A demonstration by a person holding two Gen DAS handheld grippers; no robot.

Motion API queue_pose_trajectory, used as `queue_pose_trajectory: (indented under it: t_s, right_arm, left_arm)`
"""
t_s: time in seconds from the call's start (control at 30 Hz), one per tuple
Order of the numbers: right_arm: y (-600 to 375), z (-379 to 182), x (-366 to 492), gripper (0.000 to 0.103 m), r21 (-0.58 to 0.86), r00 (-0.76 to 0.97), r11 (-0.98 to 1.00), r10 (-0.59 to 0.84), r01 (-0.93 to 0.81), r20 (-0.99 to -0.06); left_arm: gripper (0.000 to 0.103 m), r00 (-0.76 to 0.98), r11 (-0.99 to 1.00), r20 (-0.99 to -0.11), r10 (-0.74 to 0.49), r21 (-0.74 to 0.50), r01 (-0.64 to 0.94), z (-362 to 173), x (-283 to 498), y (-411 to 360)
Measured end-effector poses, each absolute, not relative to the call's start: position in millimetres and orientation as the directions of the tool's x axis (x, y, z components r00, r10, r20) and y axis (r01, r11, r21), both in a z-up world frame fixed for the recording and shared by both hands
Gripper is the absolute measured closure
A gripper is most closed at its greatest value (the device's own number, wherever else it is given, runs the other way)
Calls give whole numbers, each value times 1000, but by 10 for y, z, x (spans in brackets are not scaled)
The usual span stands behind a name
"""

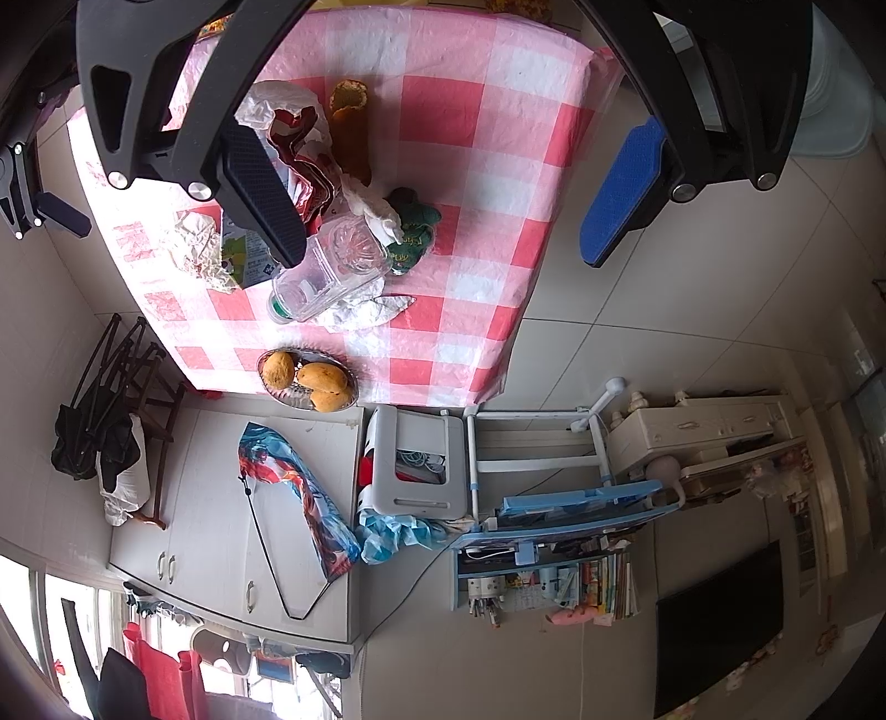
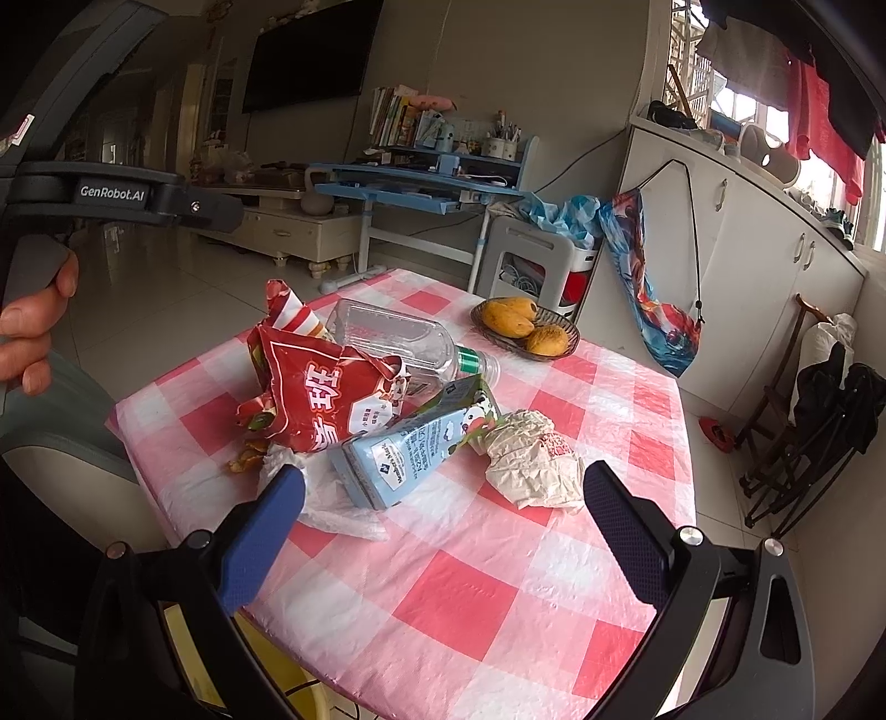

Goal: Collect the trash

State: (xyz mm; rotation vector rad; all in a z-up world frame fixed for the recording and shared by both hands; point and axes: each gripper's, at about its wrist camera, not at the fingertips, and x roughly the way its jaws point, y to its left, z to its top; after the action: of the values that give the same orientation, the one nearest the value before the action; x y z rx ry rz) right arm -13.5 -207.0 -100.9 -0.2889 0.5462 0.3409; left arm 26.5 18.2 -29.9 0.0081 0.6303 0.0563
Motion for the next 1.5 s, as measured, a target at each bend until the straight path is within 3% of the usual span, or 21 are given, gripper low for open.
queue_pose_trajectory:
  t_s: [1.5]
  right_arm:
    - [-2033, -1044, -154, 6, -193, 796, 896, 237, -401, -557]
  left_arm:
    - [7, 805, 998, -591, 55, 25, -50, -281, 268, 186]
